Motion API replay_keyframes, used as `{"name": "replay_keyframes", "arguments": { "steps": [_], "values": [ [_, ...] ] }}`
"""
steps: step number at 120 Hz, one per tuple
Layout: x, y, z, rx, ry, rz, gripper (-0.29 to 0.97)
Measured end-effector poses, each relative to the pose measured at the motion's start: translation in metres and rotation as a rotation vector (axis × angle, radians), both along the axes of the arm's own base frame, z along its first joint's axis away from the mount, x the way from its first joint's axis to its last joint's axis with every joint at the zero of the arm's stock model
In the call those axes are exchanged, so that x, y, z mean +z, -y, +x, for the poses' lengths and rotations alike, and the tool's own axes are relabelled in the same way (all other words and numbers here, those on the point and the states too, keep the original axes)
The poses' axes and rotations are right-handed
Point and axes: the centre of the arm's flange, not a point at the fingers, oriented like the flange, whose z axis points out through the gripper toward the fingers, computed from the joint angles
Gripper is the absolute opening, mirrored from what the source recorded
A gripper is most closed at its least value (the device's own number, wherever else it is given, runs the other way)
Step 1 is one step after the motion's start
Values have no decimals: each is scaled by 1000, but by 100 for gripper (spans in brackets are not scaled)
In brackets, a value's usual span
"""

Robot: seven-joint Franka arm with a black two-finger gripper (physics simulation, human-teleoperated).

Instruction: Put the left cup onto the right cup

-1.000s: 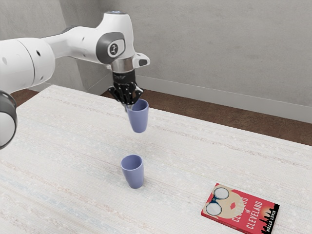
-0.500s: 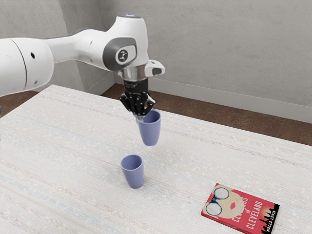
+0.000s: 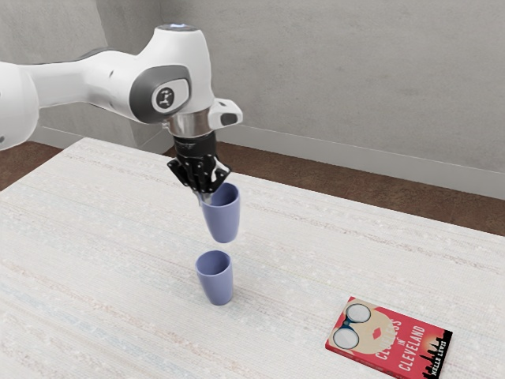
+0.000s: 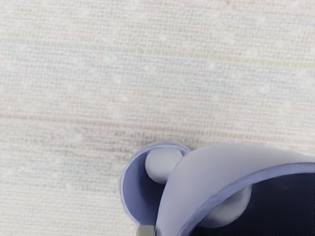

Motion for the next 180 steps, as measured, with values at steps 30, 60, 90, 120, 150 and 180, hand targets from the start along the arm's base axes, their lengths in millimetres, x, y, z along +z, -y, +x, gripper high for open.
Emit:
{"name": "replay_keyframes", "arguments": {
  "steps": [30,60,90,120,150,180],
  "values": [
    [-26,-7,-17,24,-20,9,-11],
    [-48,-15,-23,50,-28,12,-11],
    [-46,-25,-31,75,-15,9,-11],
    [-56,-32,-30,97,-10,6,-11],
    [-57,-32,-19,104,4,3,-11],
    [-71,-16,-23,76,-20,7,-11]
  ]
}}
